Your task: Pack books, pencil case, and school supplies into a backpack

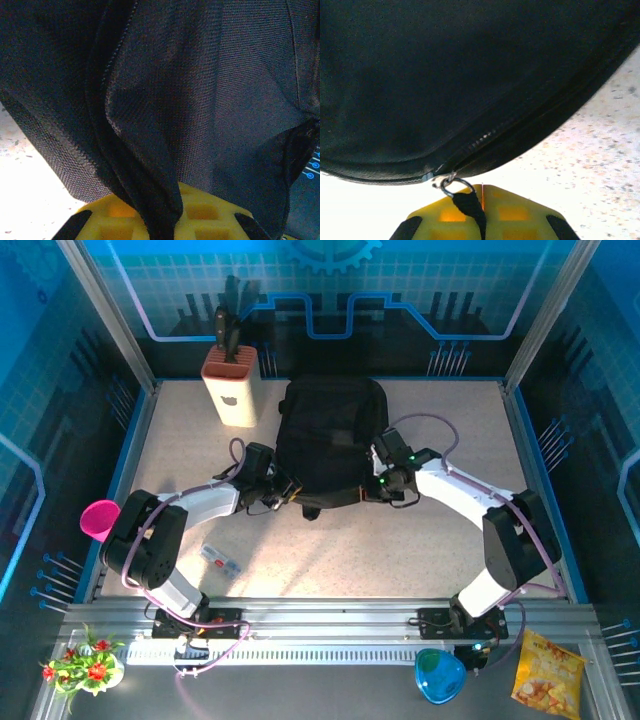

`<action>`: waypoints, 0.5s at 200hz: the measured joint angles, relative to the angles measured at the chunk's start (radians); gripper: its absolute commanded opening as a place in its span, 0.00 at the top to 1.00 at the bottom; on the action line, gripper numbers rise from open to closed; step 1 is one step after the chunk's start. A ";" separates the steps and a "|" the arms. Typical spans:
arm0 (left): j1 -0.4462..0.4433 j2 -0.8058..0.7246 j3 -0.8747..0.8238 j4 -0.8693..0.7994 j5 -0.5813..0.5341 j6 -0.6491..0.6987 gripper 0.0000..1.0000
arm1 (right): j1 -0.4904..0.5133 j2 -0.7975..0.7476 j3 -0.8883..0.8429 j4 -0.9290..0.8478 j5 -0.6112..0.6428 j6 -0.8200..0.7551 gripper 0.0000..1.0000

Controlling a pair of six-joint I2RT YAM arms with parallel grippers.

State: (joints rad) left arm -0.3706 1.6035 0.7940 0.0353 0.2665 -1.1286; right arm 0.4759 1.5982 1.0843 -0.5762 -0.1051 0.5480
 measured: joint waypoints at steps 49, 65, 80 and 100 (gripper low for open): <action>0.000 -0.002 0.000 -0.024 -0.002 0.052 1.00 | -0.070 0.075 0.084 -0.052 0.046 -0.080 1.00; 0.000 -0.008 0.000 -0.040 -0.010 0.075 1.00 | -0.095 0.105 0.116 -0.066 0.056 -0.103 1.00; 0.000 -0.023 0.000 -0.064 -0.025 0.101 0.99 | -0.115 0.140 0.154 -0.083 0.056 -0.125 1.00; 0.000 -0.052 0.005 -0.117 -0.053 0.143 0.90 | -0.124 0.185 0.202 -0.097 0.054 -0.154 1.00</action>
State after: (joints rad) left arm -0.3706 1.5513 0.7990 -0.0822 0.2138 -0.9855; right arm 0.3523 1.7828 1.2865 -0.6727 -0.0509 0.3939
